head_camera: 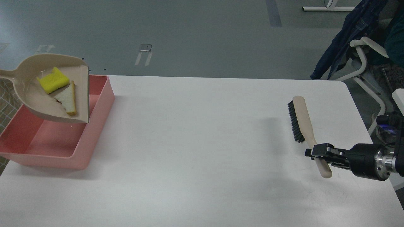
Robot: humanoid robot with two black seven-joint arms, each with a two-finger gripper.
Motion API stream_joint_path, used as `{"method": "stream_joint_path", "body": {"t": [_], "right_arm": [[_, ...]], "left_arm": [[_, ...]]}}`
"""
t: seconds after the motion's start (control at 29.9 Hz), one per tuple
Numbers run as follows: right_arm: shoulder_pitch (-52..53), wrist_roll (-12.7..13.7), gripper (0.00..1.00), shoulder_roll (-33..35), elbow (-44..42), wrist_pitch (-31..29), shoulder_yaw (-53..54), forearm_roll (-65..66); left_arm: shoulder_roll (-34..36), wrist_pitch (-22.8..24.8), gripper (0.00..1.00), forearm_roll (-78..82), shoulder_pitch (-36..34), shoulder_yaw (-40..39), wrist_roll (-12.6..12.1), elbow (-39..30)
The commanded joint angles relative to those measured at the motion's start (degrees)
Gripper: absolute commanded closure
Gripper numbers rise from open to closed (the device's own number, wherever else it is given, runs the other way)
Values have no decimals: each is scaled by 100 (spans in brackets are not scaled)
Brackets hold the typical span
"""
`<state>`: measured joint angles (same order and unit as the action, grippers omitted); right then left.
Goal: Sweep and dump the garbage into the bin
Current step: 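Tilt the dustpan with the left gripper to dump contents into bin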
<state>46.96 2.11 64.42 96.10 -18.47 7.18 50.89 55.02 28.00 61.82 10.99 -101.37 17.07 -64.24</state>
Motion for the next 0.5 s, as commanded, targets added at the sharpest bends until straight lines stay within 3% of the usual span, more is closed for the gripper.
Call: {"method": "stream_joint_path", "body": {"t": [0.0, 0.47], "right_arm": [[-38, 0, 100, -9, 6, 10, 2, 0], [-38, 0, 100, -105, 6, 10, 29, 0]], "left_arm": [[61, 0, 100, 84, 0, -76, 7, -1], [299, 0, 100, 760, 17, -76, 60, 8]]}}
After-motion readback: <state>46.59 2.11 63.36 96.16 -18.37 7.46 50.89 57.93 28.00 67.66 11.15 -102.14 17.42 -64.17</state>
